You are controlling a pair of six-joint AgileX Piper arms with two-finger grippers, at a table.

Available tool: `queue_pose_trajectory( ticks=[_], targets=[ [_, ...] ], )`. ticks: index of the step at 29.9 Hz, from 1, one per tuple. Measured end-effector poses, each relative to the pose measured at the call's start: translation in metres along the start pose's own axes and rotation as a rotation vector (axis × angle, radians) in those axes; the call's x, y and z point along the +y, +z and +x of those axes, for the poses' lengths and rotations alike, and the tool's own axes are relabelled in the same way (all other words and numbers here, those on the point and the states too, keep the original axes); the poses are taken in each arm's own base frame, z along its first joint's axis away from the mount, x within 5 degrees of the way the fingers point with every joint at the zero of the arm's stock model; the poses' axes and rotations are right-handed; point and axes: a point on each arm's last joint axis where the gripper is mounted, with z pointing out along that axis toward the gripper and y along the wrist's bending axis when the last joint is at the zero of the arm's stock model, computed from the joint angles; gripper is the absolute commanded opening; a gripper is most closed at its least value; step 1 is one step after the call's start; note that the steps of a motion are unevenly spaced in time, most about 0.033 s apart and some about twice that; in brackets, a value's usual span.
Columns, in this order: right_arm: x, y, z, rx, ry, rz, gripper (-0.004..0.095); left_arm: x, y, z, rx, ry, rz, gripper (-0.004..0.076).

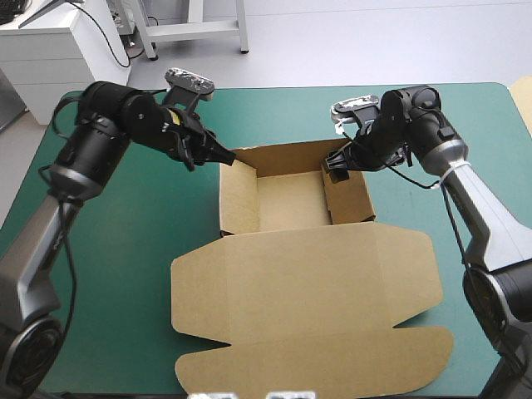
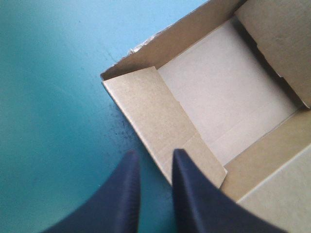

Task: Fold the box

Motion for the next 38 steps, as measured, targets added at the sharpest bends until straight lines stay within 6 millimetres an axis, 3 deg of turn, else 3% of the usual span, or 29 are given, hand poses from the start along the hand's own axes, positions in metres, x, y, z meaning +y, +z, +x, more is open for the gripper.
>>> queue_pose_trajectory(
  ticks=[6,11,19,25,28,36,38],
  targets=[
    [0.000,-0.001,0.000,0.000,-0.001,0.004,0.0808,-0.005,-0.057,0.034,-0.068,0.052,-0.036,-0.0008],
    [-0.003,0.000,0.000,0.003,-0.012,0.037,0.0808,-0.010,-0.087,0.086,-0.069,0.066,-0.044,-0.0008],
    [-0.007,0.028,-0.002,0.068,-0.004,0.039,0.0808,-0.013,-0.071,0.179,0.081,0.078,-0.055,-0.0008],
    [-0.010,0.053,-0.002,0.122,0.007,0.037,0.0784,-0.015,-0.062,0.230,0.137,0.080,-0.060,-0.0008],
    [-0.011,0.060,-0.002,0.135,0.008,0.037,0.0624,-0.016,-0.064,0.247,0.126,0.081,-0.062,-0.0008],
    [-0.012,0.078,-0.002,0.170,0.018,0.026,-0.0017,-0.019,-0.080,0.269,0.036,0.085,-0.073,-0.0008],
    [-0.012,0.079,-0.002,0.168,0.019,0.029,-0.0017,-0.019,-0.083,0.270,0.024,0.085,-0.074,-0.0008]
  ],
)
